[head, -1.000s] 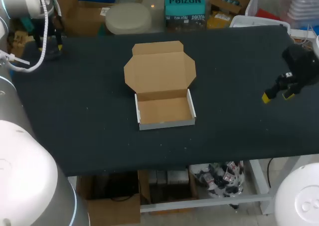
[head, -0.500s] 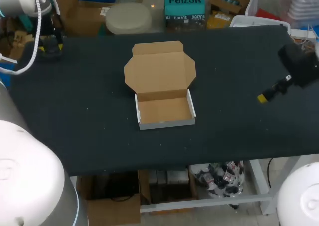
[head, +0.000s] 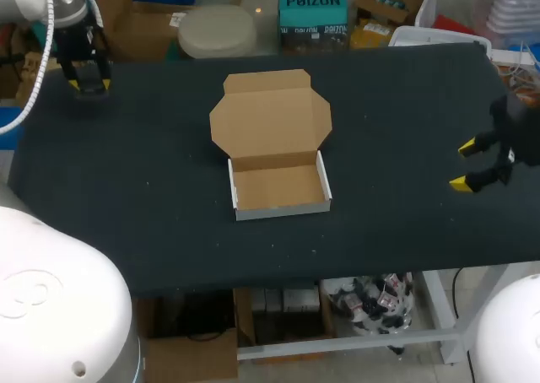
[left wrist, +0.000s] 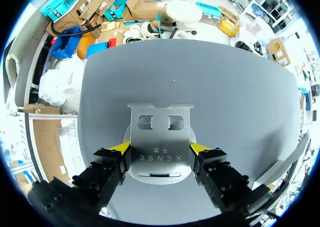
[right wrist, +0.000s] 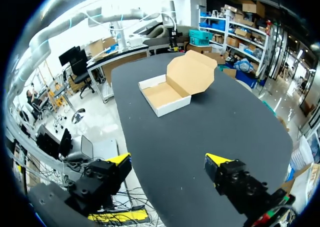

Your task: Assemble the packaging by folding the flat box into shape, placing the metal phone stand inside, and closing the box properly

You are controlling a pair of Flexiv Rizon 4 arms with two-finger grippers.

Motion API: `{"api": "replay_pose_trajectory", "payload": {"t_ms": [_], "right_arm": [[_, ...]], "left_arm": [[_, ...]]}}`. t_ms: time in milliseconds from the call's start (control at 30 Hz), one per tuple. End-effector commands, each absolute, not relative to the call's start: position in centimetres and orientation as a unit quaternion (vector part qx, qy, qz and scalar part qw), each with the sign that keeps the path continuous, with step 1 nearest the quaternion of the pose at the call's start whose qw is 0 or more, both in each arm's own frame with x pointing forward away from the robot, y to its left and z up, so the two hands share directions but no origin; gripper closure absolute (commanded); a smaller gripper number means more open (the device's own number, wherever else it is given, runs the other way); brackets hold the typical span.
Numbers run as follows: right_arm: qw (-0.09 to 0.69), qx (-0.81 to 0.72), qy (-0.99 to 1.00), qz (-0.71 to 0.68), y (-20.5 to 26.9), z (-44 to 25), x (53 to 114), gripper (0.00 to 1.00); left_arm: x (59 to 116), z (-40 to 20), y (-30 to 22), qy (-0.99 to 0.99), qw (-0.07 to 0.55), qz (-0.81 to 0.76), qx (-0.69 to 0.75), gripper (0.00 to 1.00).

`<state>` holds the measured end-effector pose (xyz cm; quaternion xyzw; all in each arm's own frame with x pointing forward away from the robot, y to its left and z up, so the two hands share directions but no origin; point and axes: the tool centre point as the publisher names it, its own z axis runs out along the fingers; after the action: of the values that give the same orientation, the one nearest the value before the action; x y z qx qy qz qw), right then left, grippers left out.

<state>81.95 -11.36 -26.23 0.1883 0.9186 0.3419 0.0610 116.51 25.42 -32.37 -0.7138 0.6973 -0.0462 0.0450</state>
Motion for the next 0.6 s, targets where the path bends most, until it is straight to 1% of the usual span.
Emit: {"api": "replay_pose_trajectory", "payload": {"t_ms": [33,233,600], "right_arm": [[0.032,0.139,0.918,0.369,-11.6,-26.3,81.8,0.00],[0.016,0.115,0.931,0.347,-10.8,-27.4,82.0,0.00],[0.012,0.093,0.942,0.322,-9.7,-28.8,82.2,0.00]], "left_arm": [[111.3,-31.1,24.4,0.698,0.109,-0.097,-0.701,1.00],[109.9,-30.9,23.2,0.708,0.115,-0.094,-0.691,1.00],[108.2,-30.4,22.4,0.716,0.116,-0.088,-0.683,1.00]]}}
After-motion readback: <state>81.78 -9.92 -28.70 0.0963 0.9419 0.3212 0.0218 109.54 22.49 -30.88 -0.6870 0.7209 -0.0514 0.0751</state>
